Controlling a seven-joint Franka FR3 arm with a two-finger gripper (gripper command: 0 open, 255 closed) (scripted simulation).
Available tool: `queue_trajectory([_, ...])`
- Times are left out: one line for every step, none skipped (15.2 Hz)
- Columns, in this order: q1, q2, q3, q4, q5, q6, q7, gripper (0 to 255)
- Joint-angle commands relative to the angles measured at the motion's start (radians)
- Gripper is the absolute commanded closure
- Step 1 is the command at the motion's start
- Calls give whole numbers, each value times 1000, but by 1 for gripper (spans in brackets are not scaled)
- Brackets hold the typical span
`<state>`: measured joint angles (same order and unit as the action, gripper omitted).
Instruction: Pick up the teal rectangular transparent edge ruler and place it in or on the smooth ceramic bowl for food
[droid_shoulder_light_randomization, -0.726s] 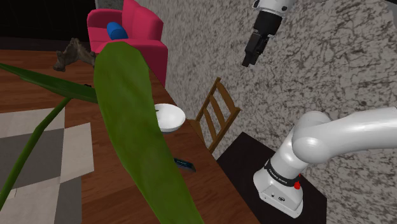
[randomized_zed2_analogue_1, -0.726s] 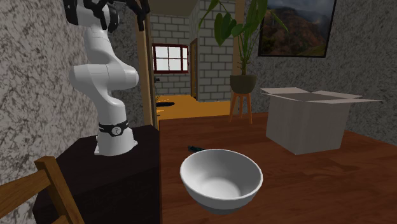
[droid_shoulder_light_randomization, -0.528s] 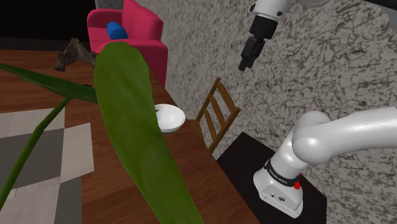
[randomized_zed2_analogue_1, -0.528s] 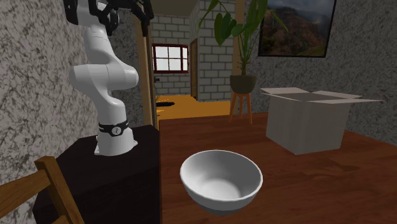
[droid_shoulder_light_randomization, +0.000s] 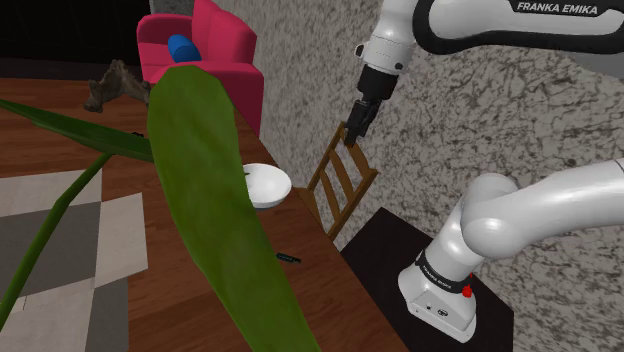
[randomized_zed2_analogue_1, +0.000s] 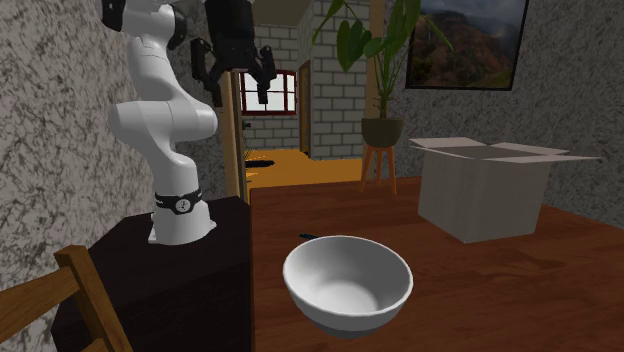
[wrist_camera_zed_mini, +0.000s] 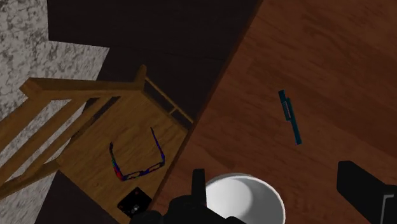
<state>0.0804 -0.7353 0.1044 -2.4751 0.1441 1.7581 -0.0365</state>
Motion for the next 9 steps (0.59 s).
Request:
queue_trajectory([17, 13, 27, -51, 12, 67, 3, 0])
queue_trajectory([25, 28, 40, -68, 18, 99, 5, 0])
queue_trajectory([33, 45, 54, -84, 24, 132, 7, 0])
queue_trajectory([41, 63, 68, -99, 29, 166, 9, 0])
queue_trajectory([49, 83, 83, -113, 34, 200, 12, 0])
queue_trajectory([57, 105, 97, -125, 39, 234, 15, 0])
queue_trajectory([64, 129, 112, -136, 44, 269, 18, 0])
queue_trajectory([71, 154, 126, -146, 47, 304, 21, 0])
queue_trajectory([78, 180, 141, -154, 51, 339, 24, 0])
